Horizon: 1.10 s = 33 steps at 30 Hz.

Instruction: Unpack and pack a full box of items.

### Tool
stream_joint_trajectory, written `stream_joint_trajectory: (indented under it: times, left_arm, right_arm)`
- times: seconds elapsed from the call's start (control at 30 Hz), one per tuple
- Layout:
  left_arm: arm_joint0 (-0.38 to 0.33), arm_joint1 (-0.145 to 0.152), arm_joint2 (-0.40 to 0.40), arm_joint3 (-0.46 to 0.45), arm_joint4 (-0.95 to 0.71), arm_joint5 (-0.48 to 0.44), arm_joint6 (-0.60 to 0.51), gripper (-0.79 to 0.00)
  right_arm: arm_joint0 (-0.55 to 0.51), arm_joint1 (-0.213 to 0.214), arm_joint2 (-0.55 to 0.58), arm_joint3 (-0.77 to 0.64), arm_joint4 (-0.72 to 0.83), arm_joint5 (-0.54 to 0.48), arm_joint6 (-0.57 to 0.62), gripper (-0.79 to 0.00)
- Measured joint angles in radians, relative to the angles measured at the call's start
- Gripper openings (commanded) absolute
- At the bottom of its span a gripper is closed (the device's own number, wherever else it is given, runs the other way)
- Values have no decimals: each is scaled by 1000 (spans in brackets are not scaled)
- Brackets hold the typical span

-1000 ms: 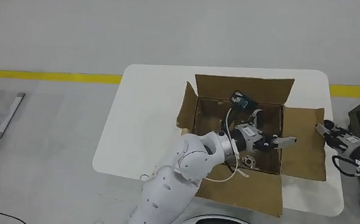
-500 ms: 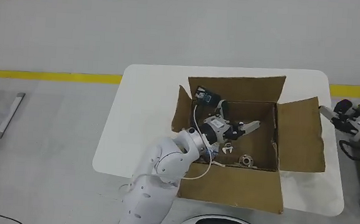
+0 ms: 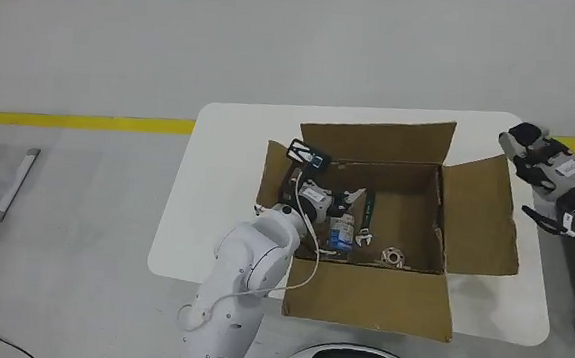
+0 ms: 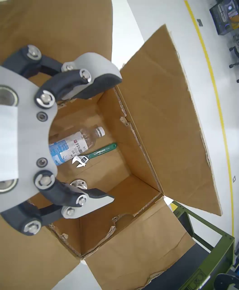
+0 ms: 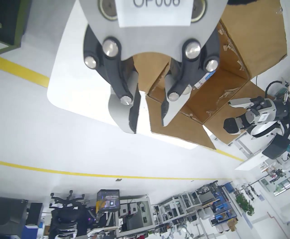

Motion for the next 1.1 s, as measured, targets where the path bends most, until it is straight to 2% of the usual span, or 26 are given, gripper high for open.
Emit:
stream_joint_trajectory:
  times: [0.27,0.47,0.77,1.1]
  left_arm:
    - [29,10,-27,-11,57,30,4,0]
    - [45,16,-43,-4,59,41,12,0]
    - [49,22,-52,17,50,44,6,0]
    - [34,26,-61,26,42,72,20,0]
  right_arm:
    - [163,-7,-227,120,-121,-2,33,-785]
    - [284,-18,-332,248,-147,42,48,-785]
    - [411,-36,-417,379,-140,156,81,-785]
    - [479,-43,-467,461,-133,172,174,-785]
